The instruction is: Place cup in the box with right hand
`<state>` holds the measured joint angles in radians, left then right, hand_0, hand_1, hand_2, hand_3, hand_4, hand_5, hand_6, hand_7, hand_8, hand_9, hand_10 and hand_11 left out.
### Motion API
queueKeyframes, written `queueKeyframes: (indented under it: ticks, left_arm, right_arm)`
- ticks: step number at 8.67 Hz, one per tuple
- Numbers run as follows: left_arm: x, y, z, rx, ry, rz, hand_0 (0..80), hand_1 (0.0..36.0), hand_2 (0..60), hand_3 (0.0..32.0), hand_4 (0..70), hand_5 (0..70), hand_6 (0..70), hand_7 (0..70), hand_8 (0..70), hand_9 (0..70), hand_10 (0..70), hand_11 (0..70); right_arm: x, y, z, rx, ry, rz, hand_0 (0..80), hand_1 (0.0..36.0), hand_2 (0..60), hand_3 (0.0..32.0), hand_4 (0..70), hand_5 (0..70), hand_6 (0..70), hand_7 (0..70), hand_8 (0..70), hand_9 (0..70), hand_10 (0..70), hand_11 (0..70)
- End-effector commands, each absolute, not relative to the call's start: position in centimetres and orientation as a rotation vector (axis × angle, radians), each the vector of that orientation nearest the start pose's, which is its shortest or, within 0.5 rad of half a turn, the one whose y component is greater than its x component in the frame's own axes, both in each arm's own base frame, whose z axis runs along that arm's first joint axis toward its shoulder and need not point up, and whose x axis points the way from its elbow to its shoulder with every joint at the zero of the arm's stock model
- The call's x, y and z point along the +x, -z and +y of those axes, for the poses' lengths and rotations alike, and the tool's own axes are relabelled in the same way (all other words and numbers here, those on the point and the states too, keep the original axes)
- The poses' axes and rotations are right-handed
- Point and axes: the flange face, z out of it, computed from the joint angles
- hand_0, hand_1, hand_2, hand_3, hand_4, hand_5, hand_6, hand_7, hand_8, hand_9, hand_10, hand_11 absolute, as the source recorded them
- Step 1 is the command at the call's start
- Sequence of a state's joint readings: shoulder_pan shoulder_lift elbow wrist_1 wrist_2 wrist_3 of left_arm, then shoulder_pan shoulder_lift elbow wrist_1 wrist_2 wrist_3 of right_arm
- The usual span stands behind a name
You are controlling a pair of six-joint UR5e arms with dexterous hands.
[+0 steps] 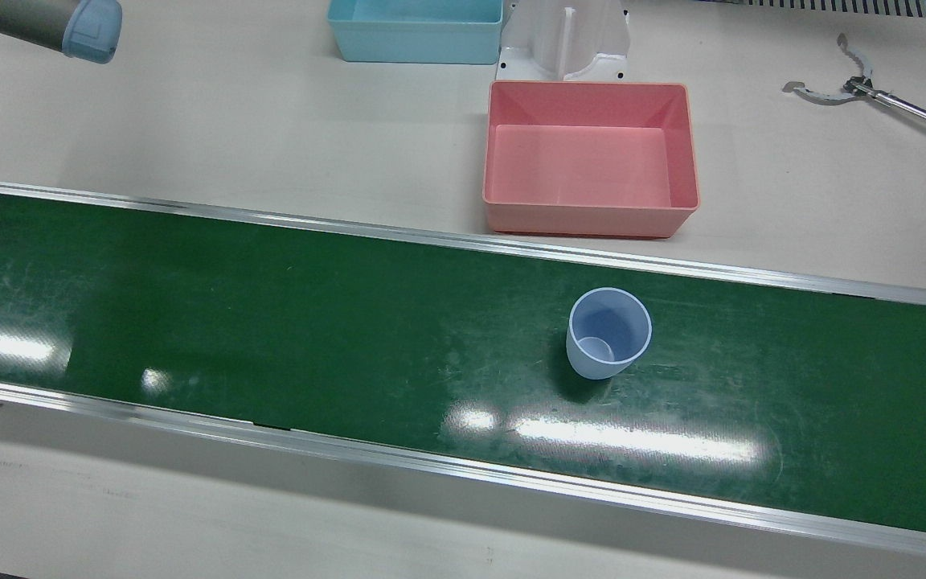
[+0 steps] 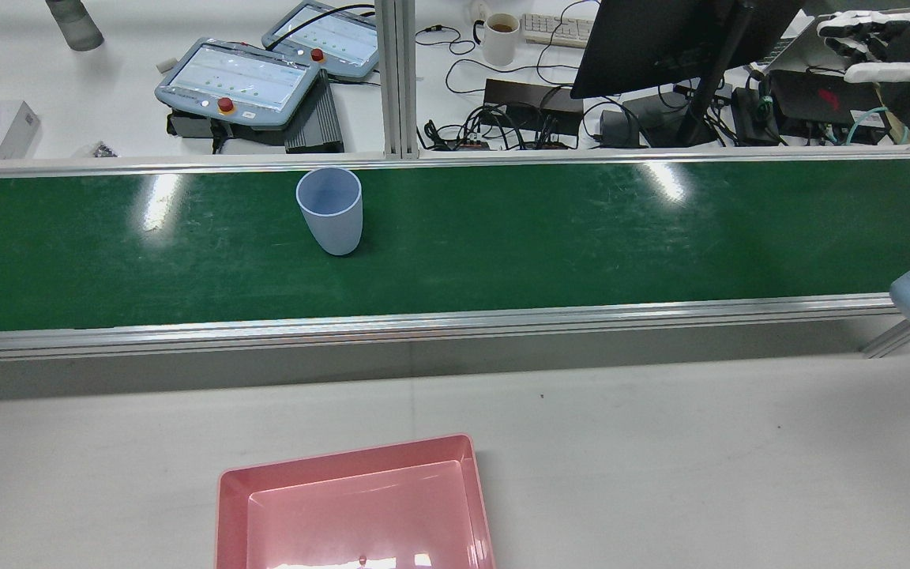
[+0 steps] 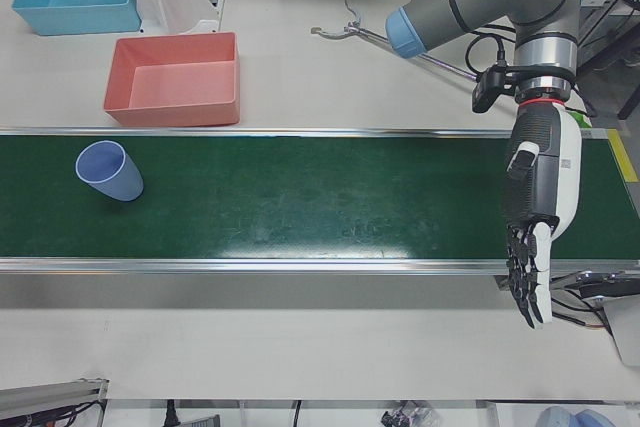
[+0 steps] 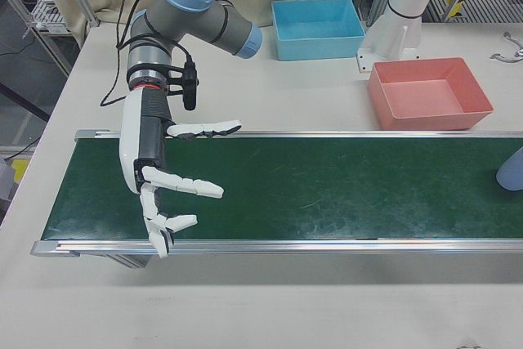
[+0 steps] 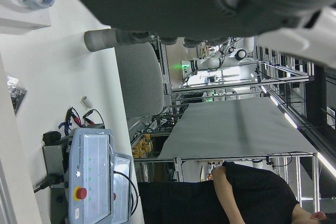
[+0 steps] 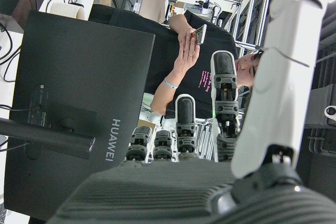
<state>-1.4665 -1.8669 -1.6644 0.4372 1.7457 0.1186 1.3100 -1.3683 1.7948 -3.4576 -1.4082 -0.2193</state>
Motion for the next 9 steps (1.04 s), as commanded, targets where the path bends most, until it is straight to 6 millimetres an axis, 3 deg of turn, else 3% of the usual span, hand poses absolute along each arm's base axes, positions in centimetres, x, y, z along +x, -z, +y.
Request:
queueKeyframes:
  ticks: [1, 9]
  left_arm:
    - [-5.49, -52.43, -58.9, -0.169, 2.051, 1.987, 0.0, 0.0, 0.0, 0.0, 0.0, 0.0, 0.0, 0.0, 0.0, 0.0, 0.0, 0.0]
    - [-5.49, -52.43, -58.9, -0.169, 2.051, 1.987, 0.0, 0.0, 0.0, 0.0, 0.0, 0.0, 0.0, 0.0, 0.0, 0.0, 0.0, 0.0]
  right_arm:
    - [0.22, -50.48, -57.11, -0.13, 2.216, 2.496, 57.7, 16.3, 0.7, 0.0, 42.4, 6.2, 12.0, 48.9, 4.8, 14.5, 8.5, 14.2]
    - [-0.09, -50.24, -56.88, -0.117, 2.21, 2.507, 57.8, 16.3, 0.4, 0.0, 41.0, 6.2, 11.5, 46.7, 4.0, 13.0, 7.9, 13.3]
